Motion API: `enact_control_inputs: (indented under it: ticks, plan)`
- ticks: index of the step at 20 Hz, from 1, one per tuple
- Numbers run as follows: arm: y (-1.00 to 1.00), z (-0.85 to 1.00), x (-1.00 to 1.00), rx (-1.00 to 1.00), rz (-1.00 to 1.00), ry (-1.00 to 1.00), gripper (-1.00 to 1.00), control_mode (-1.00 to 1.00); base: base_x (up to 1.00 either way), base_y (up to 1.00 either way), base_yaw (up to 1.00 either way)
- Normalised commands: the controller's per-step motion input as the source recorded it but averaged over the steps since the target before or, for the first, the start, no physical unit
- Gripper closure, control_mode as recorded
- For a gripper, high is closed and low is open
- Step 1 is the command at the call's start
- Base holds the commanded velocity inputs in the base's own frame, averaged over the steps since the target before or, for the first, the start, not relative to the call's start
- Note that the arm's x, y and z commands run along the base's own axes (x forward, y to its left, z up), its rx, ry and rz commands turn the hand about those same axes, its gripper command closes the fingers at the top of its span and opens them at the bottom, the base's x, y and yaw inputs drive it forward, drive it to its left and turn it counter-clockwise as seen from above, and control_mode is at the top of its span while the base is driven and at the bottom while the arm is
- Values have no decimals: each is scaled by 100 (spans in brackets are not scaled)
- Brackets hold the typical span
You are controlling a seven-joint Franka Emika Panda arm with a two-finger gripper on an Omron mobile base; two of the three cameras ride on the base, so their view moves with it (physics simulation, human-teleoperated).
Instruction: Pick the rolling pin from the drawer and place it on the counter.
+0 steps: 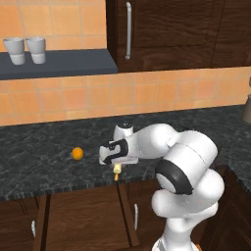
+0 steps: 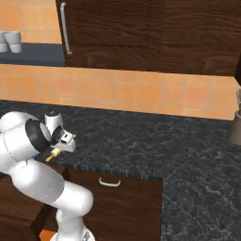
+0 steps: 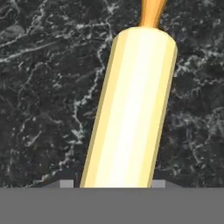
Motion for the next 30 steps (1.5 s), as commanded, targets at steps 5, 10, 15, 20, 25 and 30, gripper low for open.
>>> enact_control_inputs:
  ticks: [5,10,15,20,25,30]
  plan:
    - [0,-47,80,0,0,-2,-100,-100,0,0,0]
    - [-3,-23,45,0,0,-2,-100,-100,0,0,0]
    - [-26,9,-21,1,0,-6,-100,-100,0,0,0]
    - [-44,64,-48,7,0,-17,-100,-100,0,0,0]
    - [-43,42,-80,6,0,-15,-100,-100,0,0,0]
    - [-43,46,-94,3,0,-20,-100,-100,0,0,0]
